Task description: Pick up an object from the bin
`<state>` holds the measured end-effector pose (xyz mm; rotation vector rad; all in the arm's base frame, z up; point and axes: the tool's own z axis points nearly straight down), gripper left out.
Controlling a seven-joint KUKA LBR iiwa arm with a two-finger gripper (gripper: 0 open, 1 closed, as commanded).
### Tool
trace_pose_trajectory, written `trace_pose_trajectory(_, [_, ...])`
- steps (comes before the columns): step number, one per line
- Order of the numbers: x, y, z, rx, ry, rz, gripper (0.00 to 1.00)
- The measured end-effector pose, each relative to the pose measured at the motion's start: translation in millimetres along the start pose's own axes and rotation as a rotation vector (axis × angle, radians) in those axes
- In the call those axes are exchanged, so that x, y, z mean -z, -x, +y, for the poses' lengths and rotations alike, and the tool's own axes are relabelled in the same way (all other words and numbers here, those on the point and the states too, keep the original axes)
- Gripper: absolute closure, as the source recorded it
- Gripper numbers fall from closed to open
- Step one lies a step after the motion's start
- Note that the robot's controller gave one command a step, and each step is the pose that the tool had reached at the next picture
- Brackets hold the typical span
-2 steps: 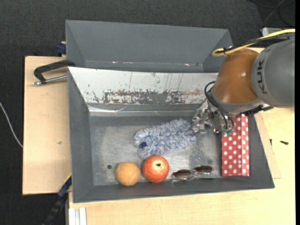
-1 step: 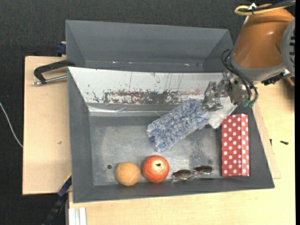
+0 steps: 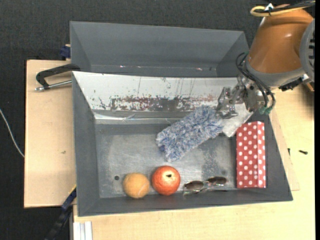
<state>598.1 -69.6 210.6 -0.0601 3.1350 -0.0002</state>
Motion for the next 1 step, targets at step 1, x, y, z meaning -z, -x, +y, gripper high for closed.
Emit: trace_pose_trajectory(1, [25.1, -9.7, -10.4, 0.216, 0.003, 0.005, 1.0])
